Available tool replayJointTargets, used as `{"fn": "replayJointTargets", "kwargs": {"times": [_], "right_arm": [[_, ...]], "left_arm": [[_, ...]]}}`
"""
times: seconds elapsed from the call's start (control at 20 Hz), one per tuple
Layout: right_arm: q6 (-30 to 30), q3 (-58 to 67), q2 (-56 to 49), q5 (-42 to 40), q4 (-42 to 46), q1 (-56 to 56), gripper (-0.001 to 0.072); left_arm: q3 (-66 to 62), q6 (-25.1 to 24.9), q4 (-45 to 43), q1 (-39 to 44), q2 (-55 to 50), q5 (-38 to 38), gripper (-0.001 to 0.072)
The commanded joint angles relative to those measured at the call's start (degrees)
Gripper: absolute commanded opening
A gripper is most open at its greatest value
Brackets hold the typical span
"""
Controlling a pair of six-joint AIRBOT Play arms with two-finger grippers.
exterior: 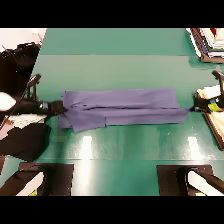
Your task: Fold the shirts.
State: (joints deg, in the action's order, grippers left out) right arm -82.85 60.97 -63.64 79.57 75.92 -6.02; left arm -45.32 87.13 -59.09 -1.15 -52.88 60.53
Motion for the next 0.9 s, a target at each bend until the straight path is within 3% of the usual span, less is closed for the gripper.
{"fn": "replayJointTargets", "kwargs": {"times": [0.0,0.25,0.3,0.35,0.4,0.45,0.5,0.55,0.6,0.7,0.85], "right_arm": [[-0.28,11.15,-13.44,-2.99,-0.22,2.84,0.0014],[-0.17,23.32,-27.36,-4.44,-9.4,2.01,0.0019],[0.66,25.51,-29.44,-3.82,-11.06,1.62,0.0185],[0.9,27.1,-30.93,-3.06,-12.41,1.44,0.0441],[1.14,28.15,-31.87,-2.25,-13.46,0.76,0.0511],[2.23,28.57,-32.17,-1.46,-13.4,0.31,0.0511],[3.89,28.5,-32.17,-0.63,-13.27,-0.28,0.0511],[5.77,28.46,-32.17,0.87,-13.38,-1.27,0.0511],[7.58,28.3,-32.17,3.13,-13.4,-2.56,0.0511],[9.09,26.6,-32.15,5.92,-13.44,-5.46,0.0511],[10.45,20.02,-32.24,5.33,-13.73,-9.84,0.0511]], "left_arm": [[-9.25,-2.16,-0.33,-0.02,-13.66,-8.74,0.0029],[-17.7,-2.19,-0.31,-0.02,-23.8,-13.6,0.0034],[-18.67,-2.58,-0.31,-0.02,-24.76,-13.53,0.0237],[-19.04,-2.69,-0.28,-0.02,-24.96,-13.49,0.0496],[-19.5,-2.73,-0.24,-0.02,-24.96,-12.79,0.0579],[-19.96,-2.73,-0.28,-0.02,-24.92,-11.67,0.058],[-20.44,-2.73,-0.28,-0.02,-24.81,-10.1,0.0579],[-20.74,-2.73,-0.04,0.0,-24.79,-8.55,0.0486],[-20.72,-2.78,0.81,0.11,-24.79,-7.19,0.0309],[-20.68,-3.87,0.94,1.27,-24.79,-5.84,0.0031],[-20.68,-4.2,1.03,6.25,-24.85,-7.72,0.003]]}}
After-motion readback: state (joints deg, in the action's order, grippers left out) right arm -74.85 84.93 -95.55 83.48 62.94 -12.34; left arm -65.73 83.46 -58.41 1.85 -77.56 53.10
